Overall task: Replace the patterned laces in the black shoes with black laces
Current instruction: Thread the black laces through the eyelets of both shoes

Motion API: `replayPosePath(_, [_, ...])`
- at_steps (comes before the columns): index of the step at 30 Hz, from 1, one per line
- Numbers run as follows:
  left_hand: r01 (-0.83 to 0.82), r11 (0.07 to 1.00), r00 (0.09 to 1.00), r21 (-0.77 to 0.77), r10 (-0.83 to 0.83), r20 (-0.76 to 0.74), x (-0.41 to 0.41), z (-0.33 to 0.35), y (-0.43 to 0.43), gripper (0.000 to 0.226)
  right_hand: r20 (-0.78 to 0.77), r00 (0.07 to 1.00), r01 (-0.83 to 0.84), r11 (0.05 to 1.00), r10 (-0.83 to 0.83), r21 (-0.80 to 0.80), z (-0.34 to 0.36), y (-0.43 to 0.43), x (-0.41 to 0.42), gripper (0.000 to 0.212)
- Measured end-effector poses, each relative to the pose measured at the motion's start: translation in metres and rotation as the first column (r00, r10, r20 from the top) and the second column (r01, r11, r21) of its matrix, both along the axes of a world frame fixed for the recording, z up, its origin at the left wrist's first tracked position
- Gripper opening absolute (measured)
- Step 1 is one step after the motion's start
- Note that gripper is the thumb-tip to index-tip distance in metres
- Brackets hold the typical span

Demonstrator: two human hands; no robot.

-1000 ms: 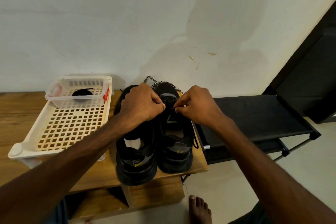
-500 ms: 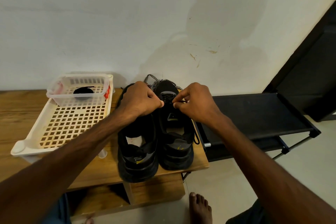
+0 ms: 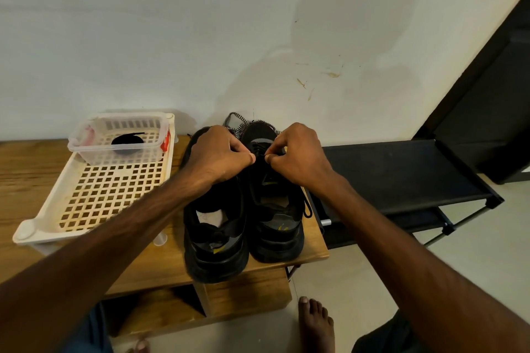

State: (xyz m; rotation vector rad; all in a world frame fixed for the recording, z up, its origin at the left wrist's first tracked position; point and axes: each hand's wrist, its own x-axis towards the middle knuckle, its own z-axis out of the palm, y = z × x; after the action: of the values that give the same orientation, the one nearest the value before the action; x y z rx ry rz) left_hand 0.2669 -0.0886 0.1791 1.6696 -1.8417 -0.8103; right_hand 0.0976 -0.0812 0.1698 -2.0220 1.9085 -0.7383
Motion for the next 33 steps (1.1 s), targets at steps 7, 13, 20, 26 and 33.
replayPosePath(7, [0.016, 1.0, 0.999, 0.009, -0.015, -0.035, 0.003, -0.001, -0.001, 0.004, 0.012, 1.0, -0.027, 1.0, 0.027, -0.004, 0.0, 0.003, 0.006, 0.018])
replayPosePath(13, [0.009, 1.0, 0.998, 0.029, -0.007, -0.066, 0.003, -0.001, 0.0, 0.006, 0.016, 0.998, -0.057, 0.998, 0.057, 0.003, 0.0, 0.007, 0.007, 0.016])
replayPosePath(20, [0.033, 0.999, 0.998, 0.039, -0.031, -0.061, 0.002, -0.001, 0.0, 0.007, 0.047, 0.999, 0.014, 1.0, -0.015, 0.024, -0.002, 0.007, 0.01, 0.012])
replayPosePath(26, [0.089, 0.995, 0.992, 0.042, -0.084, -0.094, 0.007, -0.002, -0.003, 0.003, 0.048, 0.997, 0.054, 0.996, -0.058, 0.068, -0.003, 0.006, 0.016, 0.011])
replayPosePath(33, [0.151, 0.988, 0.988, 0.018, -0.15, -0.028, 0.008, -0.01, -0.009, 0.009, 0.081, 0.996, 0.043, 0.996, -0.05, 0.081, 0.0, 0.013, 0.012, 0.009])
